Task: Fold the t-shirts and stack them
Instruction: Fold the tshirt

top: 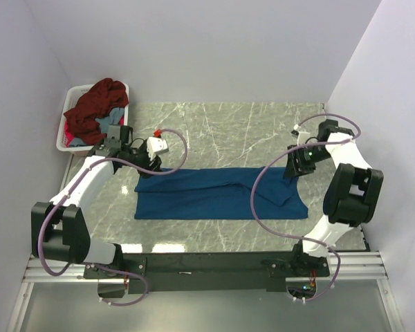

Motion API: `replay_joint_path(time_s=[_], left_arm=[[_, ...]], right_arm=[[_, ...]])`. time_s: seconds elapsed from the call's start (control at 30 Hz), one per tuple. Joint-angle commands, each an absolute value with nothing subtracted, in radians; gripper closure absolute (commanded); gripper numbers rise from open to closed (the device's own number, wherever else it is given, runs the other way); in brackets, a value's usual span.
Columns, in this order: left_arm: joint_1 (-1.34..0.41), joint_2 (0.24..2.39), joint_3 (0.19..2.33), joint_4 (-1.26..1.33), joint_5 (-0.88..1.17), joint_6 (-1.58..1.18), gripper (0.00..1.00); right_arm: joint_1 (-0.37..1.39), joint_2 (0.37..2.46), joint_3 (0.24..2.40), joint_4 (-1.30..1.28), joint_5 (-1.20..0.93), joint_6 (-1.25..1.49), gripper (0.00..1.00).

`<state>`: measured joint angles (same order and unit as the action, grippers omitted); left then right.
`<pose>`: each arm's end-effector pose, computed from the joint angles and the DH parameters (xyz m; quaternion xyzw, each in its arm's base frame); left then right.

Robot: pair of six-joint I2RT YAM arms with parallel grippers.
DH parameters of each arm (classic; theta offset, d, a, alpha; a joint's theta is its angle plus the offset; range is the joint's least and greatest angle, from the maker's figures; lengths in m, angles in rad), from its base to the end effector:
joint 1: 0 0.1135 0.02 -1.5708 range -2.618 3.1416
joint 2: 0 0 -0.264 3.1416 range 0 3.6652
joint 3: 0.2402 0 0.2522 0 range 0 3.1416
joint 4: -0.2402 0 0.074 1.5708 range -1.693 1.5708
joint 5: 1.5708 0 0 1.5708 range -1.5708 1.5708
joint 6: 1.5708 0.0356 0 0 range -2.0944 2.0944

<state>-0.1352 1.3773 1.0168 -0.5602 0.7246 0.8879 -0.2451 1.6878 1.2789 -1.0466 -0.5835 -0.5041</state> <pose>0.2748 -0.0612 0.2622 0.5325 0.7173 -0.2026 0.4012 0.3068 -0.0565 0.2303 -0.1399 0.9460 0.2470 0.1564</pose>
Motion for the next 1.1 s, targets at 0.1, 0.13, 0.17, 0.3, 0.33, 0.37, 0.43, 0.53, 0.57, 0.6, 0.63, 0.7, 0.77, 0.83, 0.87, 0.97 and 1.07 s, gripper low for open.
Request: replay_joint_path(time_s=[0.1,0.13,0.17,0.3,0.33,0.37,0.43,0.53,0.57,0.6,0.63,0.7,0.77,0.83,0.87,0.97,1.07], left_arm=[[-0.138,1.404,1.023,-0.442,0.796,0.665,0.42],[-0.137,1.402,1.016,-0.436,0.802,0.652,0.42],[-0.137,1.401,1.011,-0.434,0.804,0.647,0.41],[-0.137,1.372,0.982,-0.429,0.798,0.644,0.41],[-0.137,1.368,0.971,-0.43,0.795,0.646,0.41],[-0.137,1.364,0.966,-0.426,0.789,0.644,0.41],[-0.137,1.351,0.953,-0.429,0.787,0.65,0.41],[-0.137,1.344,0.945,-0.439,0.782,0.661,0.41],[-0.137,1.341,0.943,-0.44,0.781,0.663,0.41],[-0.137,1.338,0.942,-0.442,0.778,0.666,0.41],[-0.137,1.339,0.94,-0.443,0.776,0.667,0.41],[-0.137,1.336,0.939,-0.445,0.773,0.672,0.41],[-0.137,1.336,0.937,-0.449,0.773,0.676,0.41],[-0.137,1.333,0.934,-0.448,0.773,0.68,0.41],[-0.137,1.333,0.934,-0.448,0.773,0.683,0.41],[-0.137,1.331,0.934,-0.449,0.773,0.687,0.41],[-0.137,1.332,0.936,-0.451,0.77,0.689,0.41]], right_arm=[[-0.164,1.766,1.396,-0.951,-0.62,-0.411,0.49],[-0.155,1.778,1.407,-0.945,-0.62,-0.404,0.49],[-0.146,1.804,1.429,-0.943,-0.621,-0.399,0.49],[-0.089,1.853,1.471,-0.916,-0.603,-0.365,0.49],[-0.08,1.859,1.477,-0.908,-0.591,-0.359,0.48],[-0.06,1.873,1.488,-0.902,-0.58,-0.356,0.48],[-0.037,1.888,1.503,-0.888,-0.566,-0.347,0.46],[-0.017,1.922,1.523,-0.896,-0.552,-0.347,0.46],[-0.006,1.934,1.525,-0.899,-0.549,-0.348,0.46],[-0.005,1.937,1.525,-0.896,-0.546,-0.348,0.46],[-0.006,1.94,1.519,-0.897,-0.542,-0.348,0.46],[0.023,1.947,1.513,-0.897,-0.535,-0.351,0.46],[0.026,1.947,1.5,-0.894,-0.522,-0.353,0.46],[0.029,1.945,1.485,-0.881,-0.511,-0.354,0.45],[0.029,1.947,1.483,-0.881,-0.505,-0.357,0.45],[0.034,1.954,1.48,-0.896,-0.509,-0.367,0.45],[0.041,1.954,1.476,-0.913,-0.52,-0.385,0.53]])
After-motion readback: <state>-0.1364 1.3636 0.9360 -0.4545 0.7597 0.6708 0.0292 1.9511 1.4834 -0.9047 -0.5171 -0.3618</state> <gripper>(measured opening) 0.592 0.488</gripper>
